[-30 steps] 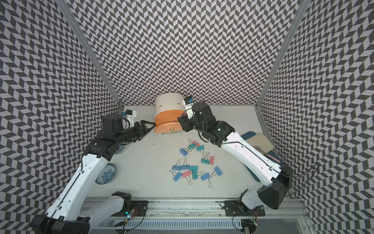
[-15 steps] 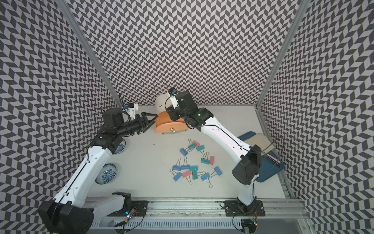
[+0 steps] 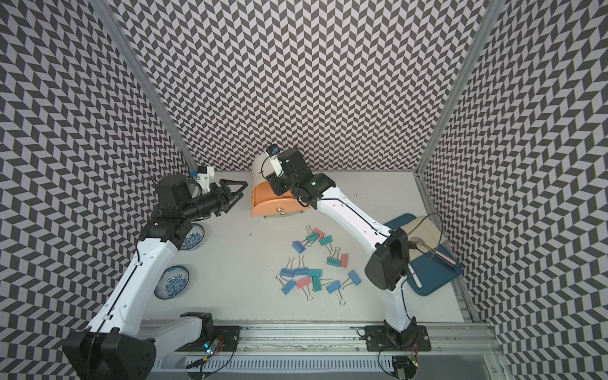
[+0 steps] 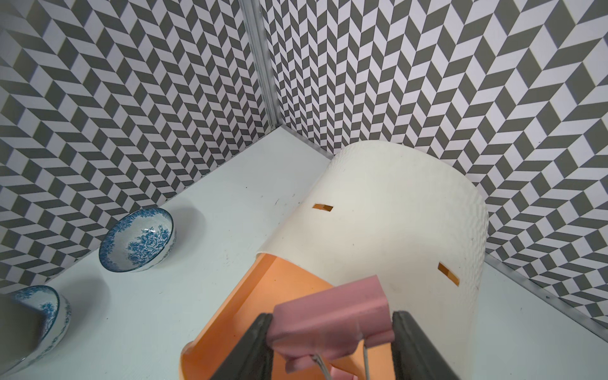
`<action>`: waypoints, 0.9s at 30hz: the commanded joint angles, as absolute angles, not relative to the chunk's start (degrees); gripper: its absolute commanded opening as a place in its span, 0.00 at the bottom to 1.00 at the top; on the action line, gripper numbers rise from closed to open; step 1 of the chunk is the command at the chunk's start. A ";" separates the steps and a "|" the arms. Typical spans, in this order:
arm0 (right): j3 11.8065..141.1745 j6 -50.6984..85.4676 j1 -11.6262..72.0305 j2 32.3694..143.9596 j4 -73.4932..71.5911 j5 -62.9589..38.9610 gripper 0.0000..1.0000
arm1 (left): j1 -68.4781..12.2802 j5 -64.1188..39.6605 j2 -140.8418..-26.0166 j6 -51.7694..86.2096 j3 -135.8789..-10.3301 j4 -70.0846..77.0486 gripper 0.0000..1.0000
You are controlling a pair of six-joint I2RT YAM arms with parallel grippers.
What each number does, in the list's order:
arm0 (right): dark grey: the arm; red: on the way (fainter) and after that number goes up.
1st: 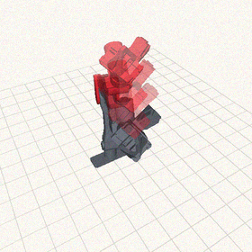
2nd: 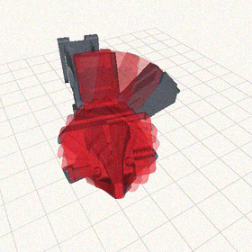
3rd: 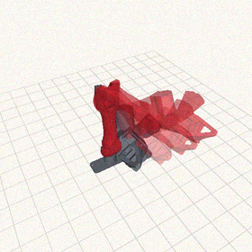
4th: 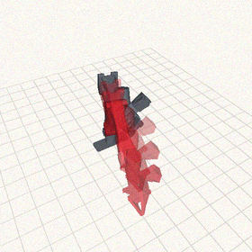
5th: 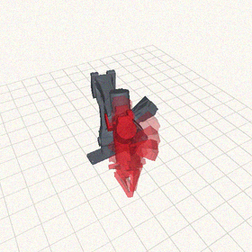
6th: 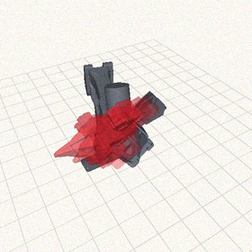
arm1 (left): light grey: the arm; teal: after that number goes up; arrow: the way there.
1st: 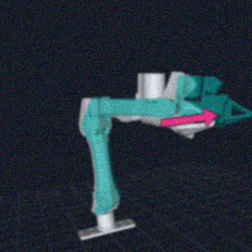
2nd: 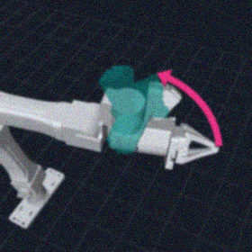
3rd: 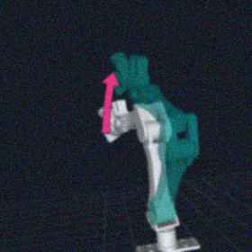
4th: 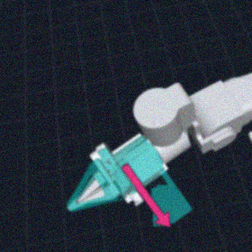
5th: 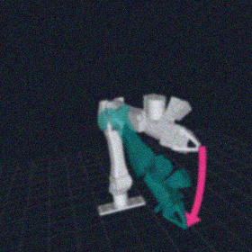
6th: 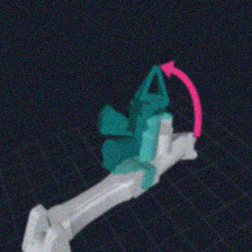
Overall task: Put the binder clips in the drawer according to color
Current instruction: Place the binder clip in the drawer.
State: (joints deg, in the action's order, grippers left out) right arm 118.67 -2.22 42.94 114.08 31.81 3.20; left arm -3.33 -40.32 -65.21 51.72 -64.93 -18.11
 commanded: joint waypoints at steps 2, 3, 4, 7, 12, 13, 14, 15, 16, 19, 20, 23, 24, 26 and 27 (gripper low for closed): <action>119.26 -2.02 42.80 114.37 29.96 1.99 0.54 | -2.99 -41.15 -63.90 50.91 -64.36 -18.31 0.65; 119.25 -1.89 42.80 114.27 29.88 1.98 0.56 | -2.99 -41.12 -63.82 50.80 -64.41 -18.54 0.66; 119.11 -1.77 42.80 114.17 29.75 1.96 0.58 | -2.99 -41.07 -63.81 50.71 -64.29 -18.78 0.65; 119.09 -1.63 42.76 113.91 29.71 2.10 0.64 | -2.99 -40.96 -63.51 50.49 -63.90 -19.15 0.65; 119.16 -1.67 42.80 113.31 29.71 2.79 0.71 | -2.94 -40.71 -63.30 50.36 -63.47 -19.77 0.66; 119.22 -1.66 42.80 113.25 29.71 2.81 0.71 | -2.99 -40.65 -63.28 50.36 -63.46 -19.86 0.66; 119.22 -1.60 42.80 113.13 29.70 2.90 0.72 | -2.98 -40.62 -63.20 50.27 -63.53 -19.95 0.66; 119.28 -1.54 42.80 113.03 29.70 3.07 0.72 | -2.99 -40.46 -63.19 50.19 -63.62 -20.12 0.65; 119.31 -1.49 42.80 112.88 29.64 3.21 0.72 | -2.99 -40.42 -63.19 50.04 -63.72 -20.28 0.65; 119.33 -0.82 42.72 112.17 29.38 3.51 0.73 | -2.99 -39.58 -63.45 49.13 -64.79 -21.60 0.66; 119.35 -0.51 42.72 111.85 29.28 3.58 0.73 | -3.07 -39.02 -63.59 48.41 -65.39 -22.61 0.66; 119.27 0.26 42.46 110.69 28.93 3.68 0.75 | -3.49 -36.94 -63.98 45.69 -67.42 -25.94 0.65; 119.06 0.56 42.37 110.28 28.81 3.77 0.75 | -3.71 -36.22 -64.11 44.93 -68.01 -26.98 0.65; 118.43 1.42 41.89 109.20 28.51 3.78 0.76 | -4.57 -34.84 -64.59 43.25 -69.18 -29.05 0.65; 118.01 1.96 41.55 108.56 28.35 3.57 0.77 | -5.01 -34.26 -64.83 42.63 -69.62 -29.87 0.65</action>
